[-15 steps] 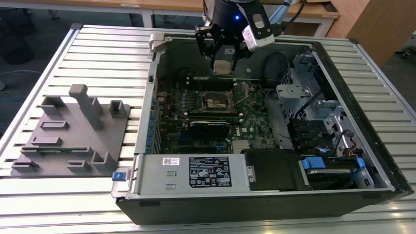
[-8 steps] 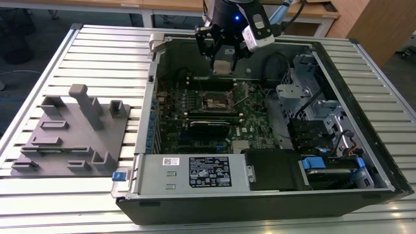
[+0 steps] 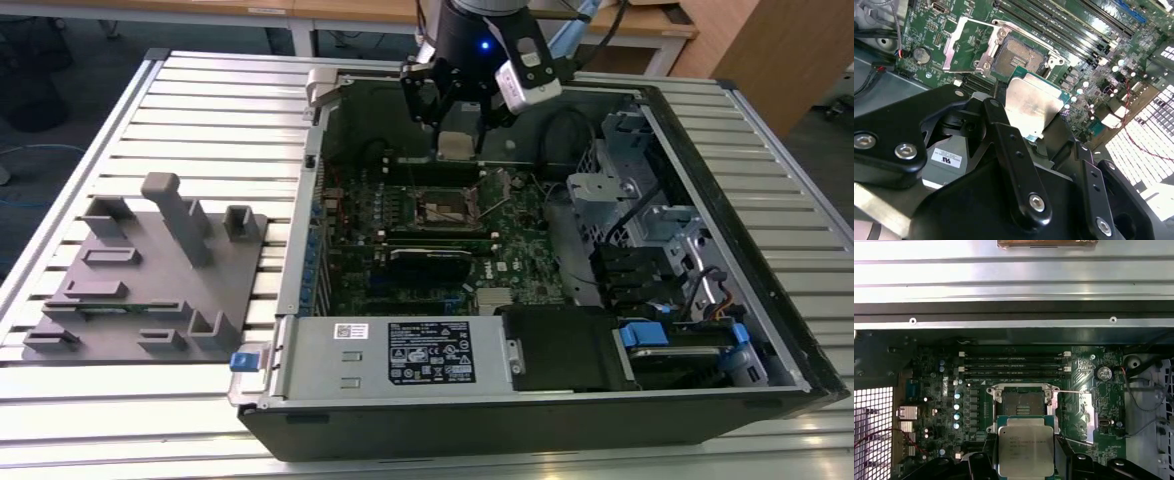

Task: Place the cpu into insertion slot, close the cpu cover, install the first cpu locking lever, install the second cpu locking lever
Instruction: 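Place the cpu into insertion slot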

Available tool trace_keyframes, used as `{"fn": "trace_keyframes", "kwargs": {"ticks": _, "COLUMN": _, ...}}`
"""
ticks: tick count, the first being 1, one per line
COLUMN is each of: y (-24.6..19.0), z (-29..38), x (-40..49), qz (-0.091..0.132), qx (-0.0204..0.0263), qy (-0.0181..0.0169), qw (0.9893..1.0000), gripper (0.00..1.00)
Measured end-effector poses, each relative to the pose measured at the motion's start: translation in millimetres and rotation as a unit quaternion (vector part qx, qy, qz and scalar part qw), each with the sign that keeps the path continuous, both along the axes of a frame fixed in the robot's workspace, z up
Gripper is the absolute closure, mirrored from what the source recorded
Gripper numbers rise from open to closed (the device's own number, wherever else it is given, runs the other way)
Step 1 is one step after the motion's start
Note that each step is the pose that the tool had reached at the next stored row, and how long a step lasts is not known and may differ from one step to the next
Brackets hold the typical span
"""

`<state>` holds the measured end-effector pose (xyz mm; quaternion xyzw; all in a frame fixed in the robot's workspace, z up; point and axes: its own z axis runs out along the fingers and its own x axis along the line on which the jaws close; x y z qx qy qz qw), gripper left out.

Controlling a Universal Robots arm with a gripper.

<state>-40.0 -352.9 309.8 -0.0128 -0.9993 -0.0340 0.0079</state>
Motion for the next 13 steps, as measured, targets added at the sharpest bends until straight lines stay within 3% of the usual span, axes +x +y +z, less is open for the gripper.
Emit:
{"fn": "trace_keyframes", "kwargs": {"ticks": 7, "y": 0.0, "z": -8.7, "x": -0.9, "qz": 0.000, "qx": -0.0002, "qy": -0.0104, "qw": 0.9999, "gripper": 0.46}}
{"fn": "trace_keyframes", "kwargs": {"ticks": 13, "y": 0.0, "z": -16.9, "x": -1.8, "qz": 0.000, "qx": -0.0003, "qy": -0.0170, "qw": 0.9999, "gripper": 0.46}}
